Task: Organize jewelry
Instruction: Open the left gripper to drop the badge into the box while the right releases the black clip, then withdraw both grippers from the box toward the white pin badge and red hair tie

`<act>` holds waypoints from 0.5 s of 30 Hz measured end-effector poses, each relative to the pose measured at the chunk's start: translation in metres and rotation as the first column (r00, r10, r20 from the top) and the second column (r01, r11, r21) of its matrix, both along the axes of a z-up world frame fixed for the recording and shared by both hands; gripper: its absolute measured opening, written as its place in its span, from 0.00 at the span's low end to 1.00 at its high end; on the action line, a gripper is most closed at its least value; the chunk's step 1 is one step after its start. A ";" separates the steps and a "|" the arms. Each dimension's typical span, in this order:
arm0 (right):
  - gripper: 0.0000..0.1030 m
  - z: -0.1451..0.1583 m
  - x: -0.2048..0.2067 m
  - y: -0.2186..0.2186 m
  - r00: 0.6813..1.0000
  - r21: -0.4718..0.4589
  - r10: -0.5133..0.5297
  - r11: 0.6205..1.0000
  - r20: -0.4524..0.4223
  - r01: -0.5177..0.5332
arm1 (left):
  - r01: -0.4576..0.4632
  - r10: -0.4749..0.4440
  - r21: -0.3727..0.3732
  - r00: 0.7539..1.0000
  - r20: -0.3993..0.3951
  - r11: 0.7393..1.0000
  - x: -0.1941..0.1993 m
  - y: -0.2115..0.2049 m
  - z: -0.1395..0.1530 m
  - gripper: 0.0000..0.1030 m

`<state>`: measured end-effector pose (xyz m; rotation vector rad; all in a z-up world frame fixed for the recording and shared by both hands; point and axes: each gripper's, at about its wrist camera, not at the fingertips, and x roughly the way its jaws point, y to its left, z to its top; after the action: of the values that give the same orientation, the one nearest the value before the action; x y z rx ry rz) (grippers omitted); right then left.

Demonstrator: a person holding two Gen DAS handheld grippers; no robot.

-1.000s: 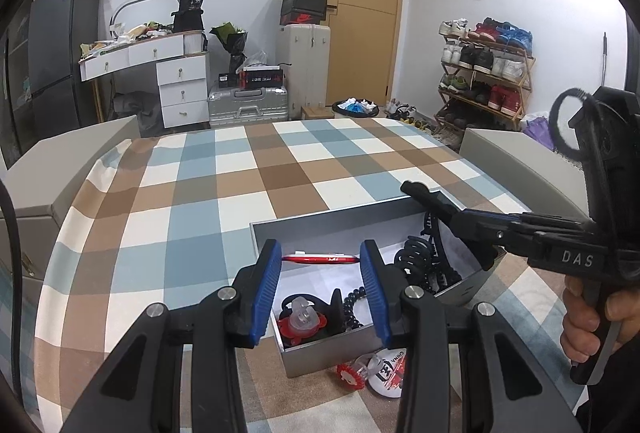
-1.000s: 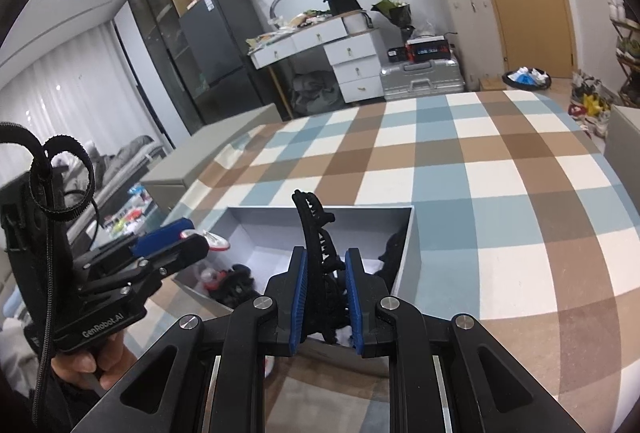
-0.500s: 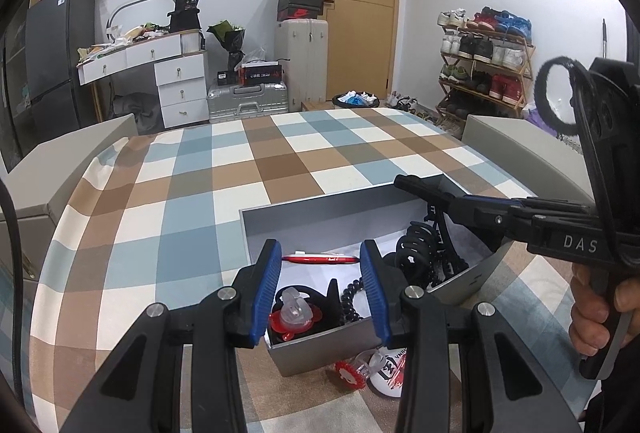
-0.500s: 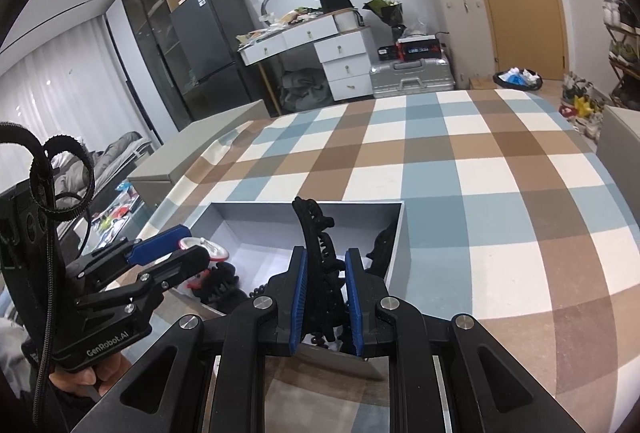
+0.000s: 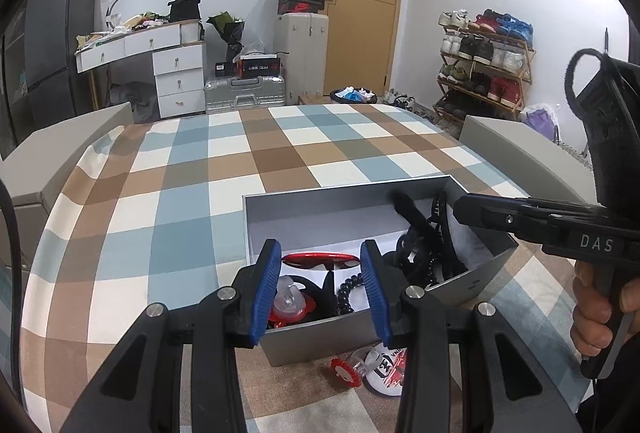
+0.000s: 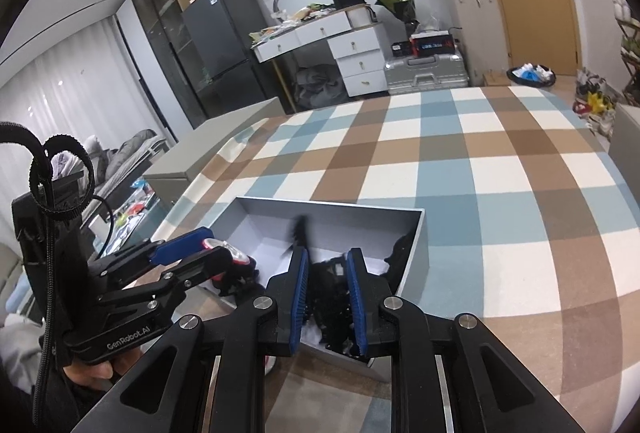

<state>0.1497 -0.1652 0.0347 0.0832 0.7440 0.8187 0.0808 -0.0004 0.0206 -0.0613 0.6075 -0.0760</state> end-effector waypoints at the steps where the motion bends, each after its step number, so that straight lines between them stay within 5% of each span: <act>1: 0.20 0.001 -0.001 0.000 1.000 -0.003 0.000 1.000 0.003 0.000 | 0.001 -0.001 -0.001 1.000 -0.002 1.000 0.000 0.000 0.000 0.34; 4: 0.26 0.001 -0.002 0.001 1.000 -0.006 0.010 1.000 -0.001 -0.010 | 0.002 -0.002 -0.004 1.000 -0.014 1.000 0.000 -0.002 0.001 0.39; 11: 0.39 0.008 -0.006 -0.006 1.000 -0.003 0.010 1.000 0.005 -0.010 | 0.031 -0.030 0.005 0.999 -0.014 1.000 -0.010 -0.008 0.007 0.79; 15: 0.53 0.014 -0.012 -0.013 1.000 0.003 0.007 1.000 0.017 -0.007 | 0.016 -0.016 0.042 1.000 0.010 0.999 -0.021 -0.009 0.009 0.86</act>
<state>0.1379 -0.1786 0.0491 0.0766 0.7267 0.8265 0.0596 -0.0094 0.0300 -0.0157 0.5994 -0.0789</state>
